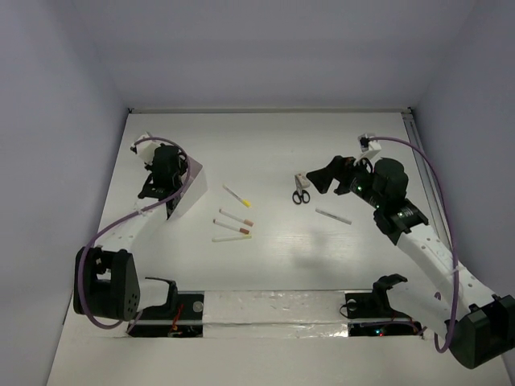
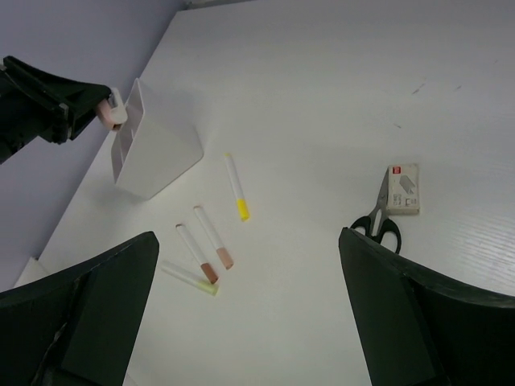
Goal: Sort the stationery into containers
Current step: Place the stationery in the storage box.
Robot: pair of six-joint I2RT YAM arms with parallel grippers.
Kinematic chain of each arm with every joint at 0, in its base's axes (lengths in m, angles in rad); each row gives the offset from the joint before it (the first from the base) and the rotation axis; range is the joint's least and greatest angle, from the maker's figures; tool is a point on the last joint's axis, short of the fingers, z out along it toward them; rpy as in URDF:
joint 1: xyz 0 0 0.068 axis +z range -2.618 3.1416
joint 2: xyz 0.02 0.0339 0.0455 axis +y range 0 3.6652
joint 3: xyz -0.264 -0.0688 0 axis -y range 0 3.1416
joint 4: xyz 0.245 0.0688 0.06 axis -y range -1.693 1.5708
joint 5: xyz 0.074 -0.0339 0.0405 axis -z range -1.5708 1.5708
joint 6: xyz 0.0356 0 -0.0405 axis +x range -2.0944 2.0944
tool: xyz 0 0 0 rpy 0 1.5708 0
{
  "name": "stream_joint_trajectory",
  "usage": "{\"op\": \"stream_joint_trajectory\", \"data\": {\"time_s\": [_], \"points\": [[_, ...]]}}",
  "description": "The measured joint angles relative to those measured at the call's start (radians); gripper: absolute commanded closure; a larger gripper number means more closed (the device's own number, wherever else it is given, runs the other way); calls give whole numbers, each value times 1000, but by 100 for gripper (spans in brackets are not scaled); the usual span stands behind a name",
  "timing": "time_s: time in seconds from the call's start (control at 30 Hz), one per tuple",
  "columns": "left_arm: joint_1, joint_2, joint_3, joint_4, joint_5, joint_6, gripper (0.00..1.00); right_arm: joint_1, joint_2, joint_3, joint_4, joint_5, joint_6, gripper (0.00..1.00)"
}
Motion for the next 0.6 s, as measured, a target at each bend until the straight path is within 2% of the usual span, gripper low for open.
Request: {"op": "stream_joint_trajectory", "data": {"time_s": [0.6], "points": [[-1,81,-14,141,79,-108,100,0,35,3,-7,-58,11,0]]}}
